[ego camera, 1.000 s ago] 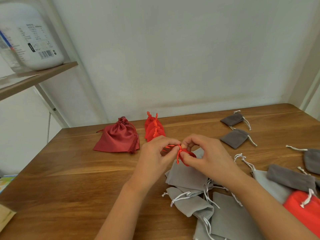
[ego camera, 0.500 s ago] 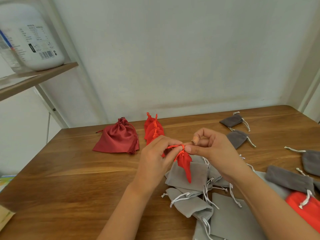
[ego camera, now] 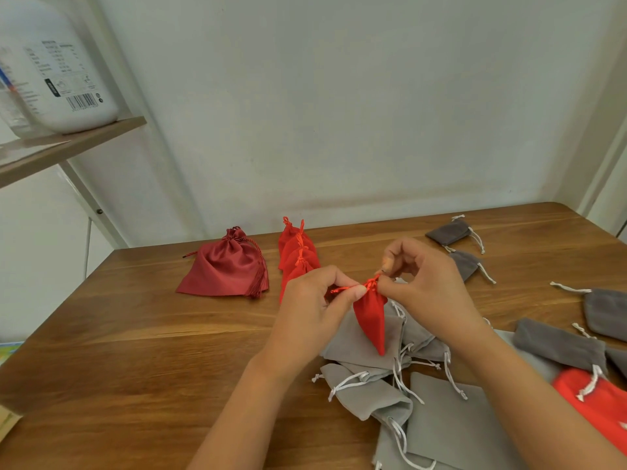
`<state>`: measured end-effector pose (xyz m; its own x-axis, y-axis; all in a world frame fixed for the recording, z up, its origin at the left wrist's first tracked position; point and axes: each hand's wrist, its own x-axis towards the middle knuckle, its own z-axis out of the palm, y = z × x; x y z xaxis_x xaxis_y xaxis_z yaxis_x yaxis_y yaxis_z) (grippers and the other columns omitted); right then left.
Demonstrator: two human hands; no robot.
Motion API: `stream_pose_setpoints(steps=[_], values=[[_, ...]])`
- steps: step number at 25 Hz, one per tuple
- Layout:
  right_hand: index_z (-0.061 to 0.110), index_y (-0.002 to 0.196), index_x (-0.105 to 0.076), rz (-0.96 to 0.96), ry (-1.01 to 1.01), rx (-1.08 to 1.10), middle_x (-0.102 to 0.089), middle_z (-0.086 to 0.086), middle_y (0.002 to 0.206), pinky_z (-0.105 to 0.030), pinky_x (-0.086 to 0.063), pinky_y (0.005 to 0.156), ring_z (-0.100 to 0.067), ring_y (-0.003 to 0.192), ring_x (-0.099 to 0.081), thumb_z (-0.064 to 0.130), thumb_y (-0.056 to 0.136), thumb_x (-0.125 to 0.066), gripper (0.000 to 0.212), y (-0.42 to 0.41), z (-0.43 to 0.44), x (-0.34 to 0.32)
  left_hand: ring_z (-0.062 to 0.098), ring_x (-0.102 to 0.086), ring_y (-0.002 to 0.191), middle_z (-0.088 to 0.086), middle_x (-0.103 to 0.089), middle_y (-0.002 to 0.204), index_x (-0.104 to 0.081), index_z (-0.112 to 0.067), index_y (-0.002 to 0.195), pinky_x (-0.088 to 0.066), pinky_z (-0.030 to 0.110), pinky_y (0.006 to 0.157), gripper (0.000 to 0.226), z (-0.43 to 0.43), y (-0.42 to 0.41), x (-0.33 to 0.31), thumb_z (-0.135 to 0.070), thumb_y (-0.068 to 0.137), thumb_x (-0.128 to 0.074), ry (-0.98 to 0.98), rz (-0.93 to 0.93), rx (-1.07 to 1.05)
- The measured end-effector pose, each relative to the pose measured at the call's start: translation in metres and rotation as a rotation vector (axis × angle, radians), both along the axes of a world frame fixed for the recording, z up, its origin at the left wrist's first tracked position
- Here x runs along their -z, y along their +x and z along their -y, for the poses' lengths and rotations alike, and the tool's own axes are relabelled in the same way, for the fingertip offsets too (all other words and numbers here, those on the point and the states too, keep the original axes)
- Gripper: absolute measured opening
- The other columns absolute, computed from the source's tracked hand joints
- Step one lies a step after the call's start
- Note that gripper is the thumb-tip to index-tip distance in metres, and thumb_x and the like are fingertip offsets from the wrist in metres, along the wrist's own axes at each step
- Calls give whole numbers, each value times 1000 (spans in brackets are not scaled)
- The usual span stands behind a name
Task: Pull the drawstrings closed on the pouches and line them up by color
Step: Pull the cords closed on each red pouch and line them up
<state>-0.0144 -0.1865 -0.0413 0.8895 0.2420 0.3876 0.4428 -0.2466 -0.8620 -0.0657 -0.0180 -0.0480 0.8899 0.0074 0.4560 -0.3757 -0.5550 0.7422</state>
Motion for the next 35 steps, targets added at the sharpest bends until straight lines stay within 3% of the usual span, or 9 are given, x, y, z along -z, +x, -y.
stream_pose_setpoints(steps=[2, 5, 10, 14, 21, 25, 29, 35], values=[[25, 80, -68, 25, -75, -47, -66, 8, 74, -26, -52, 71, -11, 73, -62, -4, 74, -68, 30, 0, 1, 2, 0, -62, 67, -10, -68, 70, -70, -18, 80, -49, 17, 65, 6, 0, 0, 0, -17, 86, -68, -61, -85, 30], [26, 85, -74, 45, -163, -100, -69, 6, 85, -20, -50, 75, -7, 80, -62, -1, 80, -66, 29, 2, 0, 4, 0, -65, 68, -7, -69, 71, -70, -16, 83, -49, 13, 66, 5, -2, 1, 3, -16, 87, -66, -71, -125, 28], [16, 82, -70, -229, 46, -157, -71, 3, 82, -16, -49, 70, -8, 78, -66, 6, 86, -64, 12, 4, 1, -1, 0, -66, 73, -5, -70, 77, -67, -18, 85, -48, 12, 68, 5, -3, 2, 3, -16, 88, -65, -80, -78, -16], [13, 86, -69, -392, 101, -251, -70, -2, 82, -19, -47, 70, -8, 78, -62, 16, 87, -65, 6, 1, -2, 0, -1, -62, 76, -12, -67, 78, -65, -22, 85, -47, 12, 67, 5, -2, 2, 4, -19, 89, -64, -19, 17, -99], [5, 92, -72, -495, 188, -298, -73, -5, 86, -17, -52, 71, -9, 76, -65, 16, 73, -75, 22, -2, -1, -3, -3, -60, 80, -16, -65, 80, -64, -23, 86, -40, 6, 69, 7, 1, 3, 4, -16, 89, -64, -1, 103, -163], [5, 92, -71, -481, 209, -303, -74, -10, 91, -21, -55, 76, -16, 83, -69, 15, 70, -75, 25, -4, -1, -5, 1, -60, 78, -13, -65, 79, -63, -22, 86, -41, 9, 69, 7, 1, 4, 5, -17, 90, -61, -93, 85, -171], [3, 88, -70, -469, 283, -294, -71, -11, 82, -22, -55, 76, -14, 75, -65, 10, 81, -69, 10, -4, -6, -3, 1, -58, 74, -12, -62, 77, -62, -20, 87, -41, 10, 67, 7, 3, 4, 6, -23, 92, -57, -143, 65, -135], [5, 82, -68, -371, 318, -215, -71, -5, 74, -17, -52, 65, -12, 68, -66, -1, 84, -65, 8, -5, -7, -4, -1, -57, 70, -12, -60, 74, -60, -20, 87, -44, 13, 65, 10, 4, 5, 7, -25, 93, -55, -188, 56, -57]])
